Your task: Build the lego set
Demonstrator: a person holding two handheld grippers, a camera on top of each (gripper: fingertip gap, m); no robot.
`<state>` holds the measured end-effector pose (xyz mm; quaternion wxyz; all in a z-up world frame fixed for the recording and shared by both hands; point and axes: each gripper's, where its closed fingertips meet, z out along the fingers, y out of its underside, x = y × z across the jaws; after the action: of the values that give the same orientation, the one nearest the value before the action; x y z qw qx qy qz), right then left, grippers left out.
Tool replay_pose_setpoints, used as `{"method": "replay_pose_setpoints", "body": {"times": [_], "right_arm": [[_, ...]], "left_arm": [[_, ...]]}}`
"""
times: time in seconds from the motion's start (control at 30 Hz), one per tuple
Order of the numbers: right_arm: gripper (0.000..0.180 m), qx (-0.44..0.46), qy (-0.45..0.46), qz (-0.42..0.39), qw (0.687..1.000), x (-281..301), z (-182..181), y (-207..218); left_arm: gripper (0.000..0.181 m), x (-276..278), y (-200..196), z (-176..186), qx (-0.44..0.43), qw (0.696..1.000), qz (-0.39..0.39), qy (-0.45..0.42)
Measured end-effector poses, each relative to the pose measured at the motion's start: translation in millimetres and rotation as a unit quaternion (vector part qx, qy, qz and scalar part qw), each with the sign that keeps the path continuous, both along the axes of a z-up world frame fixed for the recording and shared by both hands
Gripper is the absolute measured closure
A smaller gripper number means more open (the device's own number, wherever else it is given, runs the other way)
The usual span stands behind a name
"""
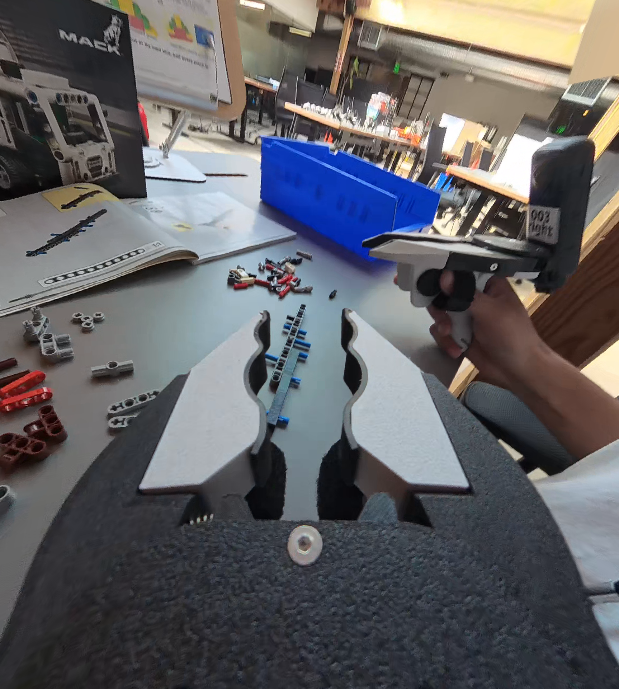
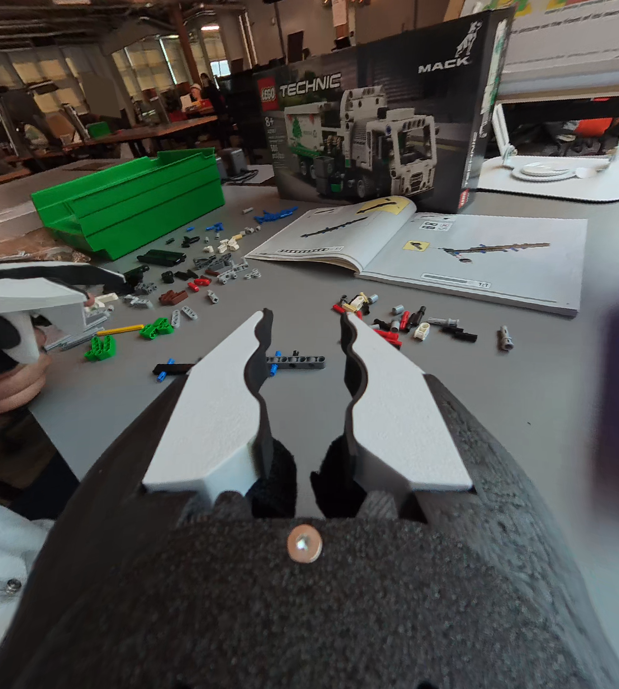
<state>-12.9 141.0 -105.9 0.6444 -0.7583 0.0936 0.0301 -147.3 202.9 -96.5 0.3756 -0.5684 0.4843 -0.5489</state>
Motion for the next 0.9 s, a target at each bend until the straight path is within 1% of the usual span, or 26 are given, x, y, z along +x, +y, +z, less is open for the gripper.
{"method": "replay_pose_setpoints", "body": {"times": [0.03, 0.1, 0.2, 0.37, 0.47, 0.53, 0.67, 0.77, 0.9], "right_arm": [[0.142, -0.002, 0.007, -0.004, 1.000, 0.0, 1.1, -0.9], [0.130, -0.013, 0.001, 0.005, 1.000, -2.9, 1.7, -0.1], [0.129, -0.041, -0.024, -0.014, 0.999, 2.5, -6.1, 1.6], [0.129, -0.053, -0.026, -0.005, 0.998, 7.2, -11.4, 11.6], [0.131, -0.065, -0.020, 0.006, 0.998, 12.3, -19.1, 20.0], [0.129, -0.076, -0.010, 0.017, 0.997, 11.0, -22.9, 22.3], [0.136, -0.056, -0.030, 0.018, 0.998, 7.5, -16.1, 19.8], [0.139, -0.073, -0.031, 0.027, 0.996, 4.9, -21.2, 22.2], [0.142, -0.094, -0.039, 0.040, 0.994, 0.0, -27.4, 24.9]], "left_arm": [[0.146, -1.9, 1.8, 3.2, -0.012, 1.000, 0.005, -0.014], [0.147, -2.0, 10.3, 1.7, -0.029, 0.999, 0.026, -0.011], [0.147, 2.1, 14.3, -4.0, -0.039, 0.999, 0.033, 0.008], [0.148, 12.6, 13.8, -19.7, -0.035, 0.997, 0.032, 0.063], [0.149, 19.1, 23.1, -28.4, -0.013, 0.994, 0.060, 0.093], [0.149, 22.2, 29.8, -33.7, 0.002, 0.991, 0.080, 0.109], [0.149, 24.1, 34.3, -37.0, -0.010, 0.989, 0.088, 0.116], [0.149, 23.8, 39.4, -37.8, -0.021, 0.988, 0.100, 0.117], [0.150, 25.1, 36.9, -40.0, 0.025, 0.985, 0.113, 0.129]]}}
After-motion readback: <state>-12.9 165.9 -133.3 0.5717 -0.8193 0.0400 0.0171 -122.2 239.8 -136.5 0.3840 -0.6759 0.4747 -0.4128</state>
